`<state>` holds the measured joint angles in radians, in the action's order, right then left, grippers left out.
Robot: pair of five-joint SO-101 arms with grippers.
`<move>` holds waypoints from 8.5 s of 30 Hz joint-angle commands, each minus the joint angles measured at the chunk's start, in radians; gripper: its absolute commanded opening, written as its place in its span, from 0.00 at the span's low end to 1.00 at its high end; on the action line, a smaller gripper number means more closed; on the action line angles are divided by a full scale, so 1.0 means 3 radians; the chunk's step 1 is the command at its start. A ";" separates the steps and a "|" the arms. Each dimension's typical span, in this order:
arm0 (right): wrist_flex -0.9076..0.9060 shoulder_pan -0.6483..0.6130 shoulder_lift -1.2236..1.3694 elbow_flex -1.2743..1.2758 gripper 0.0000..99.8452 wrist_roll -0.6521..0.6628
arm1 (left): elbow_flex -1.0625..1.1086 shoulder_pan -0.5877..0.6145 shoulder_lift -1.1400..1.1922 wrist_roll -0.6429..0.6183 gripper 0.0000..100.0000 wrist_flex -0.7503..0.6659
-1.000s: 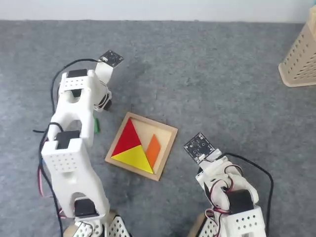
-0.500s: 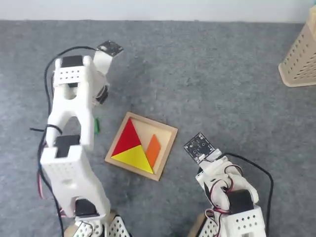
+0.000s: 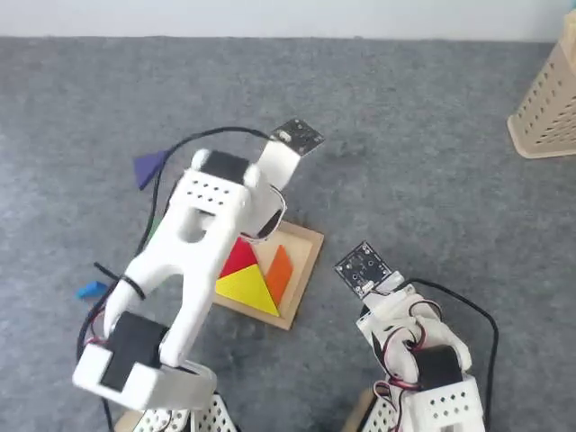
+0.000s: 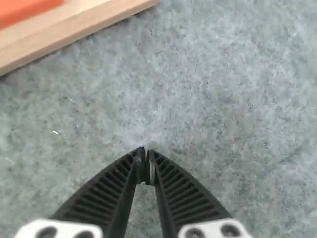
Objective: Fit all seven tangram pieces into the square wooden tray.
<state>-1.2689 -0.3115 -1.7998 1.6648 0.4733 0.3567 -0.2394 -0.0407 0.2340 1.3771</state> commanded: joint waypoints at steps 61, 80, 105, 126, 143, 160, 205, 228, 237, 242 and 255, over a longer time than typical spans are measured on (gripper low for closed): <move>-0.0018 0.0003 -0.0049 0.0061 0.01 -0.0020 | 0.0504 0.0159 0.0128 -0.0394 0.12 -0.0875; -0.0018 0.0003 -0.0049 0.0061 0.01 -0.0020 | 0.0545 0.0327 0.0138 -0.0276 0.11 -0.1233; -0.0018 0.0003 -0.0049 0.0061 0.01 -0.0020 | 0.0990 -0.0348 0.0097 -0.0302 0.11 -0.1141; -0.0018 0.0003 -0.0049 0.0061 0.01 -0.0020 | 0.0673 -0.0179 0.0373 -0.0271 0.11 -0.1473; -0.0018 0.0003 -0.0049 0.0061 0.01 -0.0020 | 0.1736 -0.0256 -0.0471 -0.0271 0.09 -0.1468; -0.0018 0.0003 -0.0049 0.0061 0.01 -0.0020 | 0.1430 -0.0363 -0.0921 -0.0292 0.09 -0.1207; -0.0018 0.0003 -0.0049 0.0061 0.01 -0.0020 | 0.0846 0.1632 -0.0839 -0.0486 0.17 -0.1197; -0.0018 0.0003 -0.0049 0.0061 0.01 -0.0020 | -0.0069 0.2215 0.0951 -0.0951 0.30 -0.1064; -0.0018 0.0003 -0.0049 0.0061 0.01 -0.0020 | 0.0100 0.1933 0.0951 -0.0839 0.22 -0.1166; -0.0018 0.0003 -0.0049 0.0061 0.01 -0.0020 | 0.0105 0.1923 0.0956 -0.0777 0.19 -0.1161; -0.0018 0.0003 -0.0049 0.0061 0.01 -0.0020 | 0.0156 0.1759 0.0951 -0.0552 0.08 -0.1084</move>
<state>-1.2689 -0.3115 -1.7998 1.6648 0.4733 0.3905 0.2961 0.2386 0.0437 1.0349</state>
